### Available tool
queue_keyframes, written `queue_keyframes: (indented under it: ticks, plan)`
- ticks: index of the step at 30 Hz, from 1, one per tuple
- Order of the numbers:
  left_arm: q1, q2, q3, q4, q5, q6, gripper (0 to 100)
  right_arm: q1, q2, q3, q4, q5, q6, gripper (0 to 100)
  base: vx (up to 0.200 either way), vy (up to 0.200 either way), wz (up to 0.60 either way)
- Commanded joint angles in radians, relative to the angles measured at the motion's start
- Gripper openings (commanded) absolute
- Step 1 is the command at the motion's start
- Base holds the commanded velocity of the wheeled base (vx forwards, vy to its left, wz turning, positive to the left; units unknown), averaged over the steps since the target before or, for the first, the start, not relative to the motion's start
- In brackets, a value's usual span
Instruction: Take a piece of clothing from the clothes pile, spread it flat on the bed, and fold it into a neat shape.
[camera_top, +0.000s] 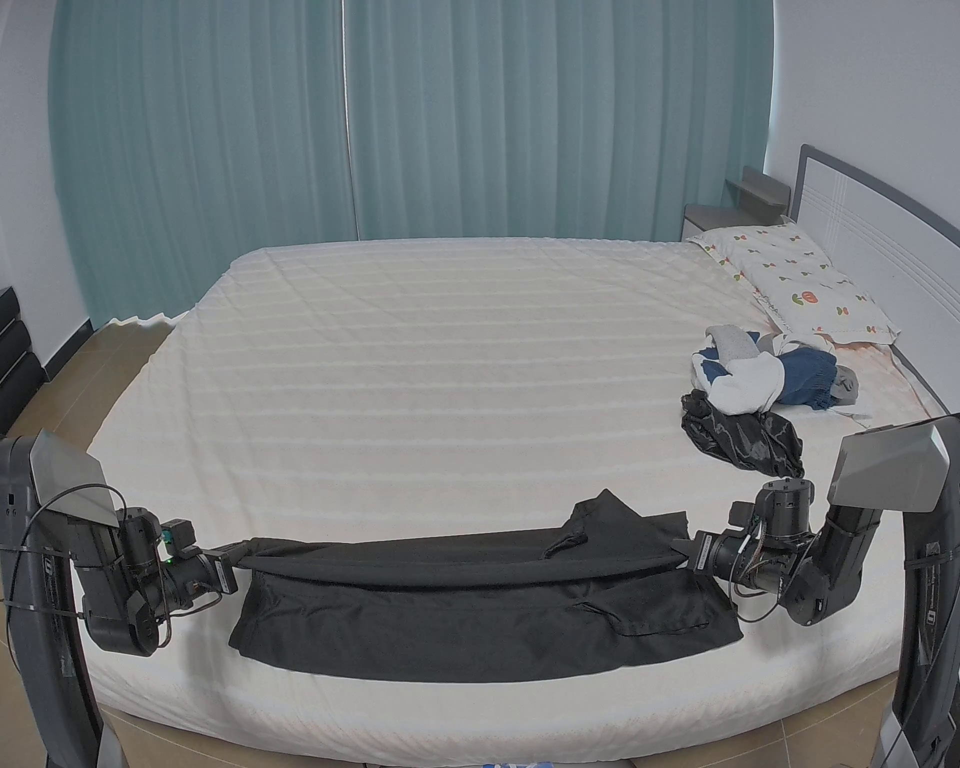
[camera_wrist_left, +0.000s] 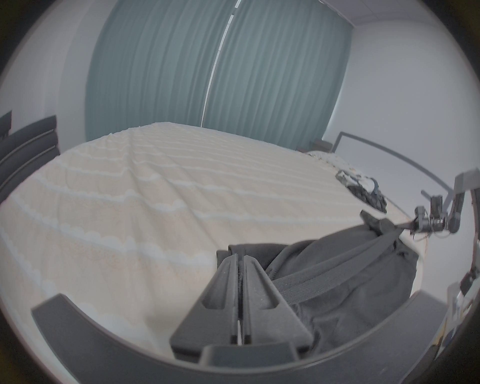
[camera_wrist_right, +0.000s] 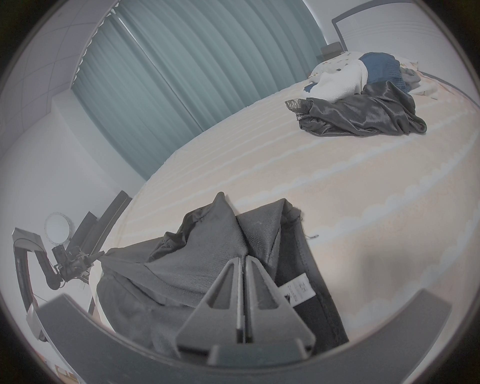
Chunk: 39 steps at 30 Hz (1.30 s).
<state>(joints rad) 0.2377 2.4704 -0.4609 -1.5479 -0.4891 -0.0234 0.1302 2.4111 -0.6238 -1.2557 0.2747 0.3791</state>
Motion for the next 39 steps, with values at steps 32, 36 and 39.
queue_keyframes:
  ticks: [32,36,39]
  plan:
    - [0.144,-0.111,0.151,-0.018,-0.045,-0.044,100,-0.107,-0.073,0.125,-0.165,0.069,0.089,100,0.000,0.000,0.00]
    - [0.117,-0.160,0.100,-0.018,-0.037,-0.251,100,-0.100,-0.070,0.069,-0.154,0.072,0.178,100,0.000,0.000,0.00]
    - [0.049,-0.185,0.050,-0.006,-0.029,-0.411,100,-0.092,-0.049,0.023,-0.140,0.080,0.248,100,0.000,0.000,0.00]
